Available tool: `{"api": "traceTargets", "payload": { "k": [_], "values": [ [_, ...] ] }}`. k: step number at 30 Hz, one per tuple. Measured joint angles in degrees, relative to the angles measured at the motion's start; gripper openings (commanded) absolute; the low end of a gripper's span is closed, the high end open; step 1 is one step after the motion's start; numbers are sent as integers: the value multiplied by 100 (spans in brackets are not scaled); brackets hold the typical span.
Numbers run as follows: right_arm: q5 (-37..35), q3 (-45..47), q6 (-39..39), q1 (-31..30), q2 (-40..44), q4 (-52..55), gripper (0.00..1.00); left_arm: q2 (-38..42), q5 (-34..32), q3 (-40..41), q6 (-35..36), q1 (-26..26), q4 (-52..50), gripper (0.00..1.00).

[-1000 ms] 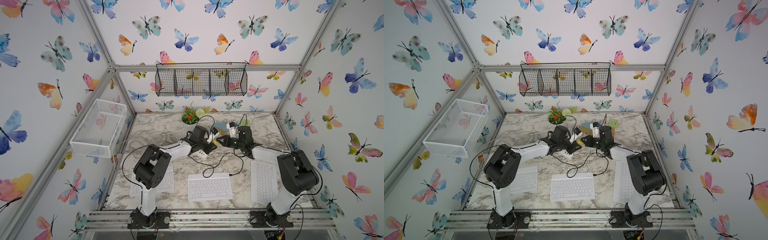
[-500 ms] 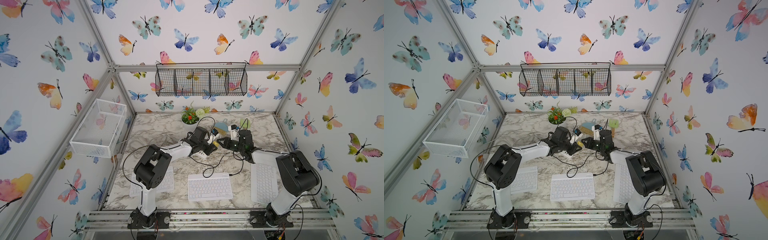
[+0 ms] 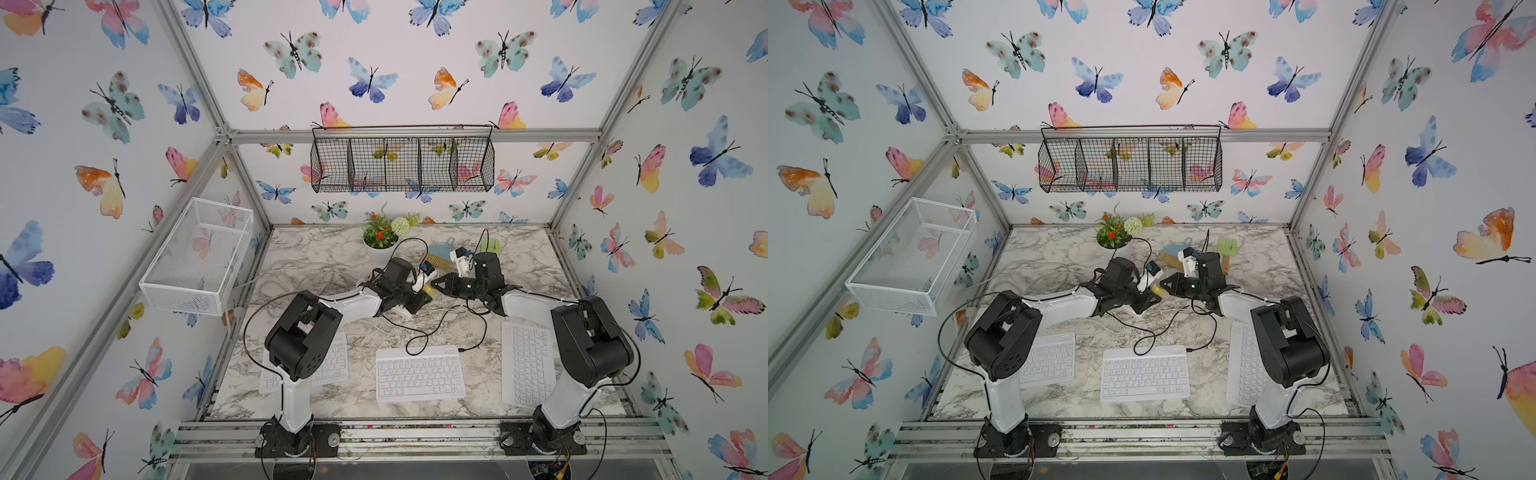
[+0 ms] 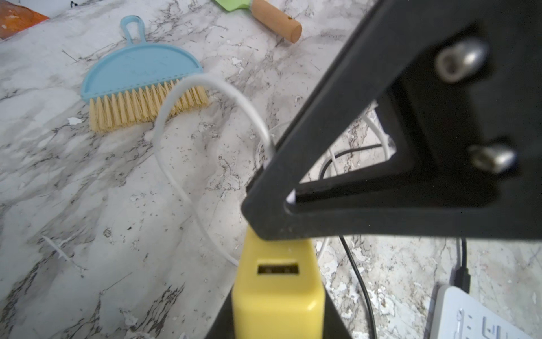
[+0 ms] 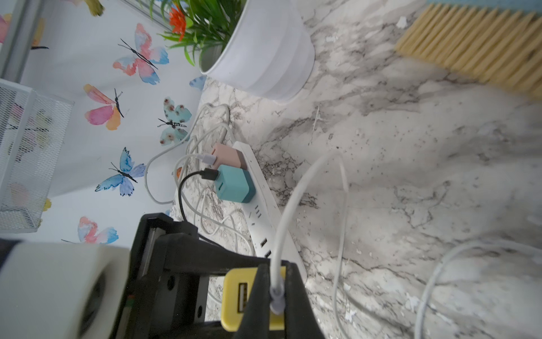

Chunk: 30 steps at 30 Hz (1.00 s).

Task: Unplug the wireless keyboard
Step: Remove the power cord from the plug.

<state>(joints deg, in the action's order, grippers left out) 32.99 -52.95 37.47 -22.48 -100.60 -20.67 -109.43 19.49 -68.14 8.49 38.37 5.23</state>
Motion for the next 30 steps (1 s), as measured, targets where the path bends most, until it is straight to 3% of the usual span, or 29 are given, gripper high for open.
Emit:
{"api": "traceTargets", "payload": {
  "k": [8,20,24,30],
  "values": [
    [-505,1169,750,-44,334,-1836,2,-2,345,-2,-529,15,96,0],
    [-358,9,190,66,245,-79,2,0,85,-72,-225,-4,251,0],
    [-295,66,216,96,245,-155,2,0,79,-70,-308,13,334,0],
    [-267,822,623,131,313,-1499,2,-2,411,-22,-879,-57,424,0]
  ]
}}
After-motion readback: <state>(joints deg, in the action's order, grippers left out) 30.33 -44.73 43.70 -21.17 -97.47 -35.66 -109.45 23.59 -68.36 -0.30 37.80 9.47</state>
